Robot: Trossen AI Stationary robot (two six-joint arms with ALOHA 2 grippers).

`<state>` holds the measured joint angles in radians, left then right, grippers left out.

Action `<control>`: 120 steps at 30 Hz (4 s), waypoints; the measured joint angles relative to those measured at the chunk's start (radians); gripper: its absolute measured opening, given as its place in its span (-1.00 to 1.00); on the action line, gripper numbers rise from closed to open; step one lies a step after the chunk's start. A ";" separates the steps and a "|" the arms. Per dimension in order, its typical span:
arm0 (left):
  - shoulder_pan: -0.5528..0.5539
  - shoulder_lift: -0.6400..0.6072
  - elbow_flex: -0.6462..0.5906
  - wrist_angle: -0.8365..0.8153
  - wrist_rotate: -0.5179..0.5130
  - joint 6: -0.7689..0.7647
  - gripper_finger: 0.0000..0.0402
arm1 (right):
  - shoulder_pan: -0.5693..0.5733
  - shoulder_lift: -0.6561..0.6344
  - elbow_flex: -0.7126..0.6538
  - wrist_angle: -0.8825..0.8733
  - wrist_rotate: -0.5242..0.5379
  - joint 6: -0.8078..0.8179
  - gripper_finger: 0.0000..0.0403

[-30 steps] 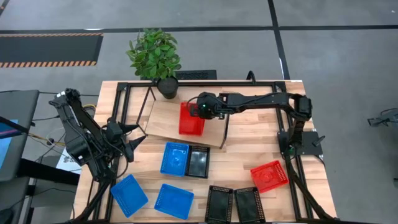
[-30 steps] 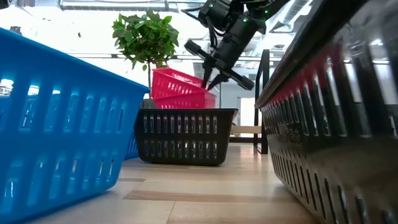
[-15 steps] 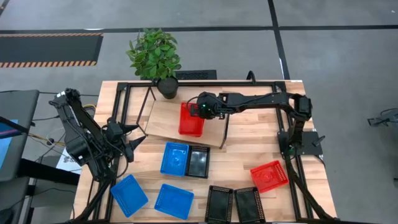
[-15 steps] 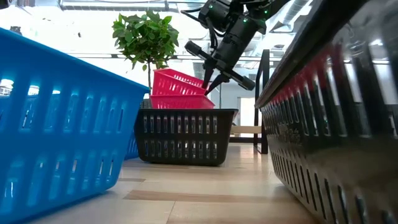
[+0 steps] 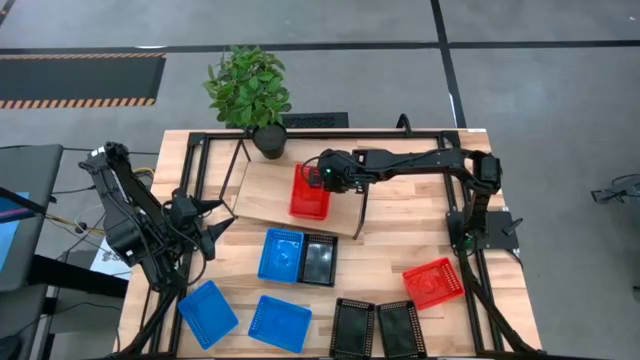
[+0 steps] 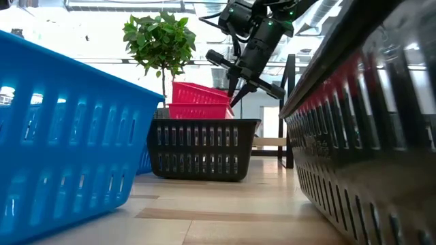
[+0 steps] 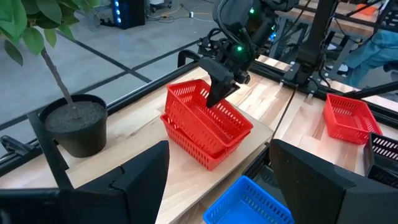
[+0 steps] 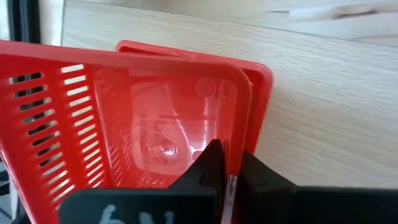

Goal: Stack baskets on shelf by color
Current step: Stack the left red basket on top of the other red basket on the shelf, then stack the red basket on top of the stacked red basket on the shelf

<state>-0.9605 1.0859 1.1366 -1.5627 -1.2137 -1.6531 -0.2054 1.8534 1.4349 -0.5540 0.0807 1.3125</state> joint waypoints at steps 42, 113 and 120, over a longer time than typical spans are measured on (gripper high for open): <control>0.000 -0.001 0.000 -0.002 0.054 0.019 0.32 | 0.019 -0.088 0.234 -0.038 -0.162 -0.265 0.00; 0.086 0.000 0.000 0.009 0.098 0.165 0.32 | 0.642 -0.272 -0.252 -0.585 0.002 0.423 -0.96; 0.086 0.000 0.000 0.009 0.099 0.165 0.32 | 0.510 -0.293 0.129 -0.907 0.239 0.123 -0.97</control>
<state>-0.8749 1.0859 1.1362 -1.5539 -1.1145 -1.4883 0.3042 1.5600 1.5635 -1.4612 0.3198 1.4357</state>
